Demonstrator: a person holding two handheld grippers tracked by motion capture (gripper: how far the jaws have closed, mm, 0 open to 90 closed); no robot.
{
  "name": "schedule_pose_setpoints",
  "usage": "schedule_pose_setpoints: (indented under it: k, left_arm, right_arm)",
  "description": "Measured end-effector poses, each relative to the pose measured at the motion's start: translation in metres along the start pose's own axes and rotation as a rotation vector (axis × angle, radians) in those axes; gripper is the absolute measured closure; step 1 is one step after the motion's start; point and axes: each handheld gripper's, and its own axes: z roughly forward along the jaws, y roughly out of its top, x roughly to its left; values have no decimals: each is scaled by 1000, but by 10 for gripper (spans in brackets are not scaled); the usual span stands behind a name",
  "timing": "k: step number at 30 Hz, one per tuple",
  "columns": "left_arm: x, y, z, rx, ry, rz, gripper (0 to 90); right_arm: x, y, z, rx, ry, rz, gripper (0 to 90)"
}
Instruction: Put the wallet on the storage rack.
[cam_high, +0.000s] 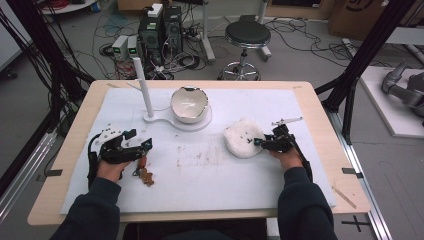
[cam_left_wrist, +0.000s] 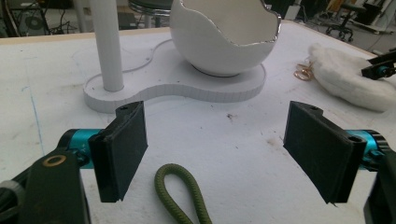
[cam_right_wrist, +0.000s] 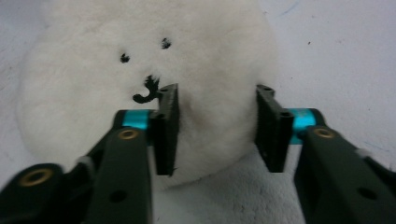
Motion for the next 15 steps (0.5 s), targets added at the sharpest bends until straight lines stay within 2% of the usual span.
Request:
schedule_pose_setpoints:
  k: [1, 3, 6, 7, 9, 10, 12, 13, 15]
  left_arm:
    - [-1, 0, 0, 0, -2, -2, 219]
    - [-2, 0, 1, 2, -6, 2, 219]
    - [-5, 1, 2, 3, -25, -5, 250]
    - [-9, 2, 4, 10, -70, -13, 284]
    - [-15, 3, 7, 13, -95, -8, 301]
    - [-15, 3, 7, 13, -95, -8, 301]
    - [-23, 4, 13, 14, -139, -16, 301]
    - [-32, 3, 19, 23, -169, -9, 293]
    - [-37, 3, 23, 31, -182, 0, 273]
  right_arm:
    - [0, 1, -3, -4, 13, 5, 734]
    - [1, 1, -6, -14, 26, -1, 762]
    - [10, 2, -16, -78, 62, -55, 794]
    - [15, 3, -18, -96, 76, -76, 799]
    - [24, 5, -21, -129, 102, -126, 808]
    - [24, 5, -21, -129, 102, -126, 808]
    - [33, 7, -23, -153, 129, -167, 814]
    - [42, 9, -25, -176, 156, -197, 818]
    - [47, 10, -26, -195, 170, -206, 821]
